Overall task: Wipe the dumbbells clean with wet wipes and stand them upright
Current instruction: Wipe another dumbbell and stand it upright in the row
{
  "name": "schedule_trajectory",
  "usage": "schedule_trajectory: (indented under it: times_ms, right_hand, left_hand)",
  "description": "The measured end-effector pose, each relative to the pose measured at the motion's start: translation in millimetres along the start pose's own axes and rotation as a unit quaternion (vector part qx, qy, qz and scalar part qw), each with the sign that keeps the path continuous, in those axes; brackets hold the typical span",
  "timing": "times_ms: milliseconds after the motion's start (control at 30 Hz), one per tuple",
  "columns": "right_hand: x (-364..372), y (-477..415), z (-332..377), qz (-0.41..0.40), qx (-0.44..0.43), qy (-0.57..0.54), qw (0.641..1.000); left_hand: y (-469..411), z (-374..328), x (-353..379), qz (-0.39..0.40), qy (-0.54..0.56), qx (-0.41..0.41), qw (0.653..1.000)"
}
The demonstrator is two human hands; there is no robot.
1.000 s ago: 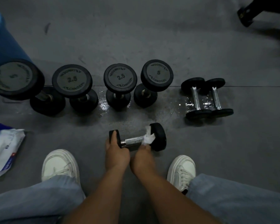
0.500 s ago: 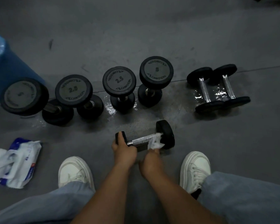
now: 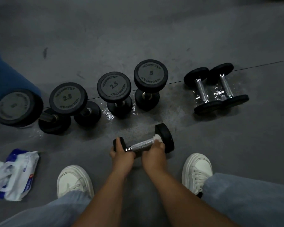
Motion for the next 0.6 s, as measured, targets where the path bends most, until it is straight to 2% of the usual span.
schedule_trajectory:
  times_ms: [67,167,267,333,467,533,600]
  right_hand:
    - [2,5,0,-0.002,-0.020,0.000,1.000]
    - [2,2,11,-0.035,-0.094,0.029,0.995]
    - [2,-4,2,-0.014,-0.001,-0.017,1.000]
    - [6,-1,-2,0.005,0.028,-0.024,0.999]
    - [4,0,14,-0.037,-0.084,-0.009,0.996]
    - [5,-8,-3,-0.025,-0.011,-0.055,0.998]
    - [12,-3,-27,0.034,0.097,-0.043,0.994]
  left_hand:
    - [-1,2,0,0.001,-0.003,0.004,1.000]
    - [-3,4,-1,0.000,-0.001,0.003,1.000]
    - [-4,4,0,-0.001,0.001,0.010,1.000]
    - [-5,6,0,0.000,-0.001,0.008,1.000]
    - [-9,11,2,-0.001,0.006,0.003,1.000]
    - [-11,12,2,-0.007,0.004,0.005,1.000]
    - [-11,13,1,-0.007,0.003,0.005,1.000]
Point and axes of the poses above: each hand's wrist, its own y-axis away from the middle knuckle, its own x-axis out of the palm, z = x × y, the point moved 4 cm from there along -y, towards the middle knuckle, and after that the axes turned 8 degrees about z, right-handed, at the moved point
